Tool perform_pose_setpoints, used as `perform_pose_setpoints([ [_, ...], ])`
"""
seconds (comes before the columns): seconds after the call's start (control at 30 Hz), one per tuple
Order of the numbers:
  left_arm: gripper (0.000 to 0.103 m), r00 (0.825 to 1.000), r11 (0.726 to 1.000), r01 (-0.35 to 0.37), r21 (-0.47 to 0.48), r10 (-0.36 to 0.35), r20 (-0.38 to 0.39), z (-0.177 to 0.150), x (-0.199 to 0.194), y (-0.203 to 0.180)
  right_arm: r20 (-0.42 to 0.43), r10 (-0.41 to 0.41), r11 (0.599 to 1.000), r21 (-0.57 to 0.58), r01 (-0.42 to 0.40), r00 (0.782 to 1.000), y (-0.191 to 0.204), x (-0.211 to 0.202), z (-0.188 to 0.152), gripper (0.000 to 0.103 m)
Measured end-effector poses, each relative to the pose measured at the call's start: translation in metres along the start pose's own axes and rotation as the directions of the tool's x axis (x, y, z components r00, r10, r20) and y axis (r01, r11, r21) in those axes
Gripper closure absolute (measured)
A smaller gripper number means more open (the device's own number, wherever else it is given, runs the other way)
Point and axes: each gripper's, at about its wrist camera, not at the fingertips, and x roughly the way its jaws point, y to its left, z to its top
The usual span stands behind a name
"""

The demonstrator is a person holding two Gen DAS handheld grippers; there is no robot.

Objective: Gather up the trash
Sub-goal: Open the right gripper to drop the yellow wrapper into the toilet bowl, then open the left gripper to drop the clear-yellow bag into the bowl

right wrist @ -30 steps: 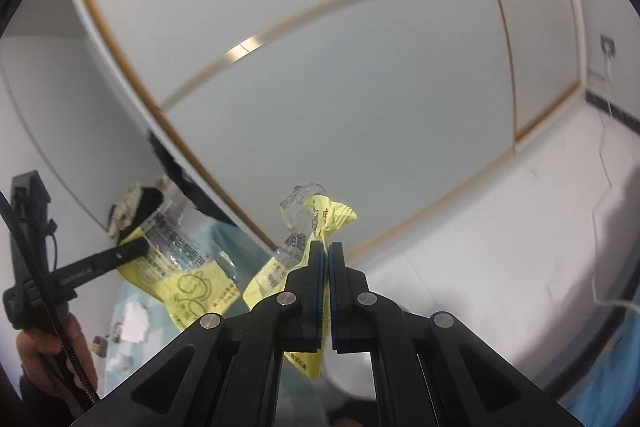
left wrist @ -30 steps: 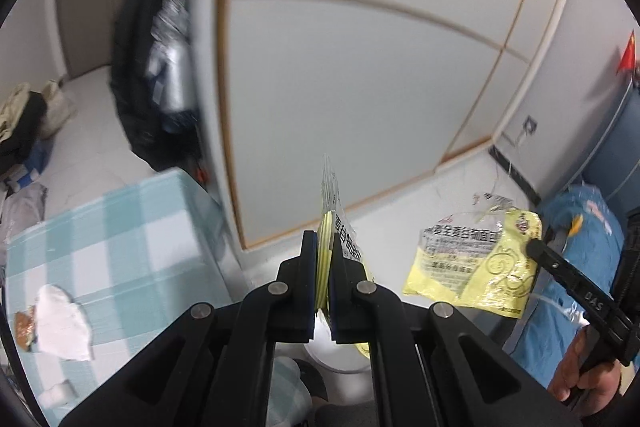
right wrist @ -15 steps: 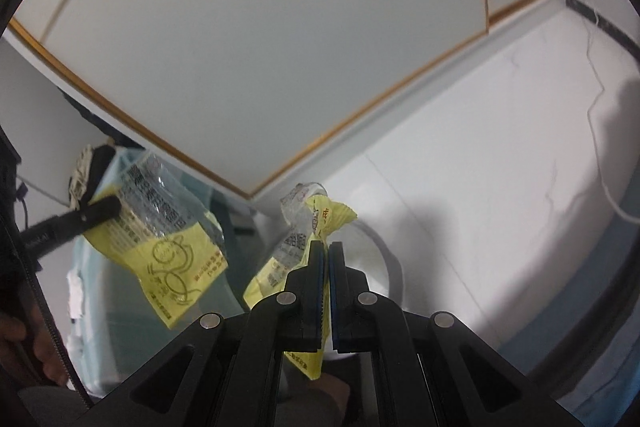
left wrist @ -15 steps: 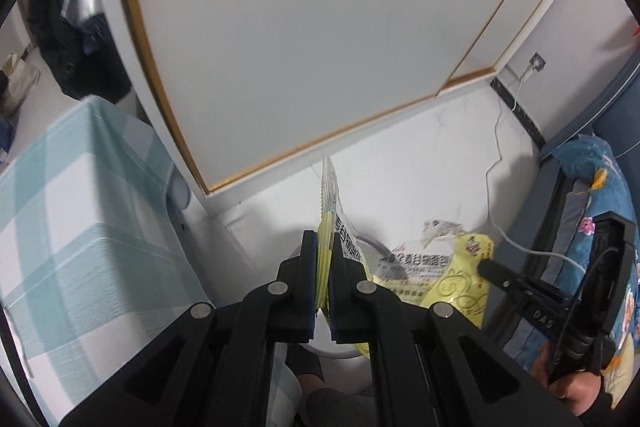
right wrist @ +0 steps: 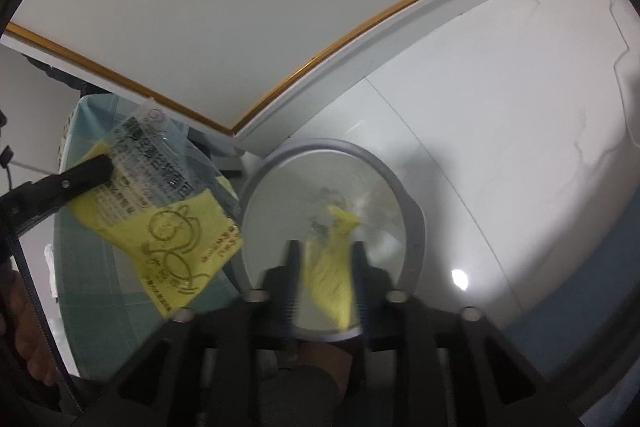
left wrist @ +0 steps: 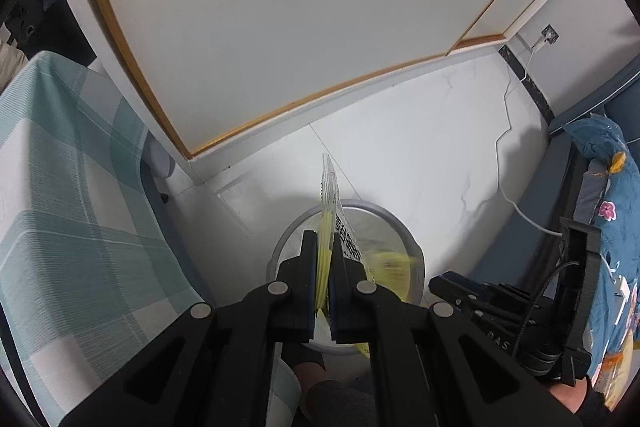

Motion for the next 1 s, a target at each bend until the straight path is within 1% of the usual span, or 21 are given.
perform_pose_setpoints([
  [0.03,0.102,1.0,1.0,0.0,-0.002,0.0,-0.007,0.0,0.003,0.0,0.001,0.001,1.0,-0.001,-0.001,1.0,0.003,-0.001,-0.002,0.063],
  [0.2,0.102,0.999,1.0,0.004,0.0,-0.004,-0.051,-0.001,0.017,-0.002,0.019,-0.007,1.0,0.014,0.007,1.0,-0.001,-0.012,-0.004,0.058],
  [0.27,0.102,0.997,1.0,0.006,0.006,-0.006,-0.074,-0.002,0.022,-0.005,0.034,-0.016,1.0,0.024,0.015,0.999,-0.004,-0.017,-0.004,0.05],
  [0.3,0.102,0.997,1.0,0.008,0.008,-0.007,-0.082,-0.003,0.024,-0.006,0.044,-0.019,0.999,0.031,0.017,0.999,-0.005,-0.021,-0.003,0.049],
  [0.37,0.102,0.995,1.0,0.011,0.018,-0.009,-0.101,-0.004,0.026,-0.008,0.061,-0.026,0.999,0.041,0.023,0.998,-0.008,-0.028,-0.004,0.042],
  [0.43,0.102,0.993,0.999,0.026,0.027,-0.023,-0.119,-0.005,0.029,-0.01,0.073,-0.032,0.998,0.052,0.028,0.997,-0.009,-0.031,-0.003,0.039],
  [0.53,0.102,0.99,0.999,0.024,0.028,-0.02,-0.136,-0.005,0.033,-0.013,0.081,-0.027,0.997,0.068,0.022,0.996,-0.012,-0.037,-0.003,0.038],
  [0.67,0.102,0.988,1.0,0.011,0.013,-0.009,-0.152,-0.005,0.038,-0.011,0.084,-0.023,0.997,0.079,0.016,0.996,-0.015,-0.034,-0.003,0.034],
  [0.73,0.102,0.987,1.0,0.014,-0.008,-0.015,-0.162,-0.005,0.041,-0.008,0.088,-0.021,0.997,0.08,0.014,0.996,-0.015,-0.035,-0.004,0.032],
  [0.77,0.102,0.985,1.0,0.017,-0.012,-0.019,-0.171,-0.006,0.043,-0.008,0.094,-0.019,0.997,0.08,0.012,0.995,-0.014,-0.035,-0.004,0.03],
  [0.87,0.1,0.98,1.0,0.012,-0.016,-0.015,-0.199,-0.007,0.048,-0.007,0.11,-0.017,0.997,0.081,0.008,0.994,-0.012,-0.037,-0.002,0.026],
  [0.97,0.099,0.974,0.999,0.04,-0.033,-0.046,-0.22,-0.01,0.049,-0.007,0.11,-0.017,0.997,0.081,0.008,0.994,-0.01,-0.037,-0.003,0.023],
  [1.0,0.096,0.973,0.999,0.041,-0.035,-0.047,-0.225,-0.011,0.049,-0.007,0.109,-0.017,0.997,0.08,0.008,0.994,-0.01,-0.036,-0.003,0.023],
])
